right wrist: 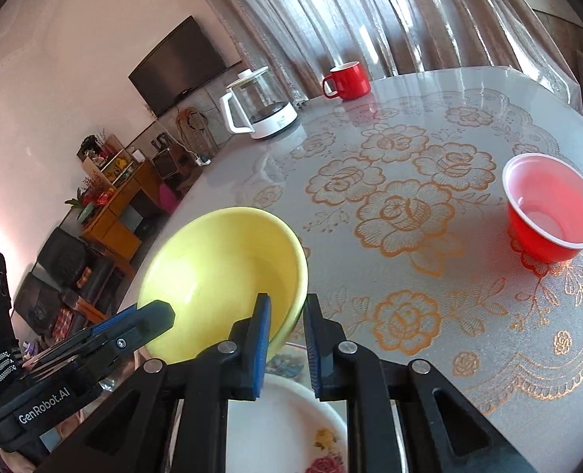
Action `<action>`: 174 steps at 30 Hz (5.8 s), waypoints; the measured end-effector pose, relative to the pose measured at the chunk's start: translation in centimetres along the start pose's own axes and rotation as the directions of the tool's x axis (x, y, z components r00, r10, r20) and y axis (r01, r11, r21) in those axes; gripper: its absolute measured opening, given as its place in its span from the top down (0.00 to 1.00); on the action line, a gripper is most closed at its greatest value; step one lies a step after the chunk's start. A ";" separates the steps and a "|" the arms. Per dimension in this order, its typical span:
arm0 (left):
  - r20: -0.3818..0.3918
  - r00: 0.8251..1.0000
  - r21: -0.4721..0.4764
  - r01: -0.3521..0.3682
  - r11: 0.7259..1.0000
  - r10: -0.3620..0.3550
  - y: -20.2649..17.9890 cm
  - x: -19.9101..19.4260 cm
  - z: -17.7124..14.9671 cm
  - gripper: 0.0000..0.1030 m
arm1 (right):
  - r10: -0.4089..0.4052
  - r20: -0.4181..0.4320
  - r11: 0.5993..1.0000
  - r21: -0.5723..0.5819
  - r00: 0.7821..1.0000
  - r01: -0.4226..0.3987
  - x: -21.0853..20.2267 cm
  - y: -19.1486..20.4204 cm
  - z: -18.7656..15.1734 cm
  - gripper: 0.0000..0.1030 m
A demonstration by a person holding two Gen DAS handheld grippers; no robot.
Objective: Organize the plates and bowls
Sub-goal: 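Move both grippers to the yellow bowl and grasp its rim, then lift the yellow bowl with both grippers and lower it into the steel basin, then open both grippers and move them toward the red bowl, then close both grippers on the rim of the red-and-pink bowl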
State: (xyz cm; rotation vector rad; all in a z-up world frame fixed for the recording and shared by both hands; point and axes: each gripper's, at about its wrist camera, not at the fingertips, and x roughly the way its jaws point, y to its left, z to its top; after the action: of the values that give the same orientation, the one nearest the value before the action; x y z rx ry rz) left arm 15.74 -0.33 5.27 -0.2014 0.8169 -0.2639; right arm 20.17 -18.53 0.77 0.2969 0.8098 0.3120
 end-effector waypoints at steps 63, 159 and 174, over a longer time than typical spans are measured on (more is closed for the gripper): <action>-0.007 0.963 -0.228 -0.264 0.937 0.270 15.1 -8.3 -10.6 0.72 | 0.131 -0.284 0.932 -0.291 0.950 -0.216 7.6 17.2 -9.4 0.79; -0.241 0.949 0.079 0.228 0.970 -0.203 -17.9 14.6 3.5 0.50 | -0.363 0.122 0.868 0.405 0.924 0.288 -6.9 -21.1 3.1 0.81; -0.280 0.929 0.080 0.274 0.958 -0.243 -19.5 18.5 2.6 0.60 | -0.317 0.105 0.899 0.352 0.943 0.263 -5.2 -20.6 2.9 0.90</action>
State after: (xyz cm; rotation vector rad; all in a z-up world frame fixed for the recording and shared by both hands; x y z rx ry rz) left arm 26.78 -24.30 -0.30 -0.1643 1.0407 -0.5976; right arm 22.21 -39.74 -1.63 0.5054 0.7339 -0.1343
